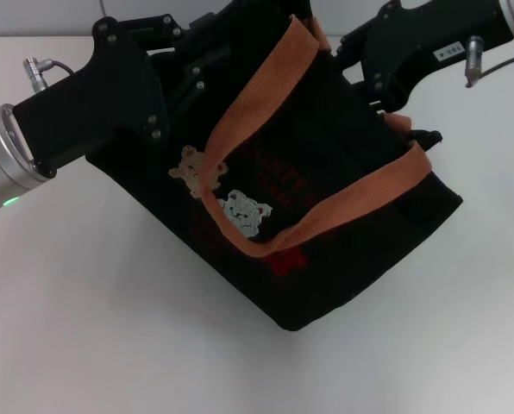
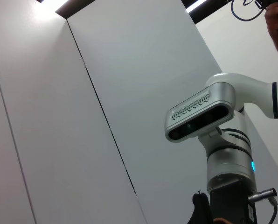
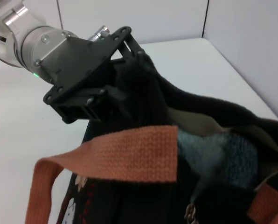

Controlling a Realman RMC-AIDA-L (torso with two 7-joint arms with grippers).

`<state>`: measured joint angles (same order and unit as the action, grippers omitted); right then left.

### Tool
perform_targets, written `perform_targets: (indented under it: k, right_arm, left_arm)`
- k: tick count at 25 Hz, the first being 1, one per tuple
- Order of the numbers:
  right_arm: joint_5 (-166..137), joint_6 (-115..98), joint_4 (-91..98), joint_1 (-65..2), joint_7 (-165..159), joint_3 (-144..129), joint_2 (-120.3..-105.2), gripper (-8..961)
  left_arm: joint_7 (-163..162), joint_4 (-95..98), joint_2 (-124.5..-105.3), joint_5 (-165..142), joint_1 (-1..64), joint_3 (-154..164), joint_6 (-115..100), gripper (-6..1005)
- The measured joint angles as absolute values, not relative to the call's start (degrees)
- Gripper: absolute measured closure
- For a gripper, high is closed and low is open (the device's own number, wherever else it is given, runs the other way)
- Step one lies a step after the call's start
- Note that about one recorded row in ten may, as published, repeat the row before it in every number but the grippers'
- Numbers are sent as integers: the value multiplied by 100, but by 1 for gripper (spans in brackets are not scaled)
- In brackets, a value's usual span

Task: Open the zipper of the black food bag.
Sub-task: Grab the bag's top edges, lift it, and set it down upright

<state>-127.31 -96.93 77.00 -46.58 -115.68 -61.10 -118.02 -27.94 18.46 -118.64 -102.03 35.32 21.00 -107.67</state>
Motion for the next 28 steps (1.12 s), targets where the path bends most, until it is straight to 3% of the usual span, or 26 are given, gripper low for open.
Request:
perform_targets:
  k: [6, 14, 19, 25, 28]
  right_arm:
    - [-12792, -9297, 7764, -4636, -11467, -6365, -11844, 466]
    - [-12974, -8884, 7827, -4561, -11368, -6780, -11905, 528]
    - [-12916, -8672, 8040, -4344, -11292, -6829, -11936, 744]
    - [-12870, -8673, 8163, -4190, -11185, -6924, -11949, 932]
    - [-12825, -8828, 8272, -4111, -11179, -6908, -11930, 945]
  left_arm:
    - [-2794, 1846, -11865, -10205, 3533, 2100, -10778, 816]
    - [-2795, 1845, -11866, -10205, 3539, 2101, -10855, 816]
    - [-2795, 1845, -11865, -10205, 3544, 2100, -10863, 816]
    - [-2795, 1845, -11865, -10205, 3543, 2084, -10864, 816]
    - [-2795, 1845, -11865, -10206, 3542, 2069, -10864, 816]
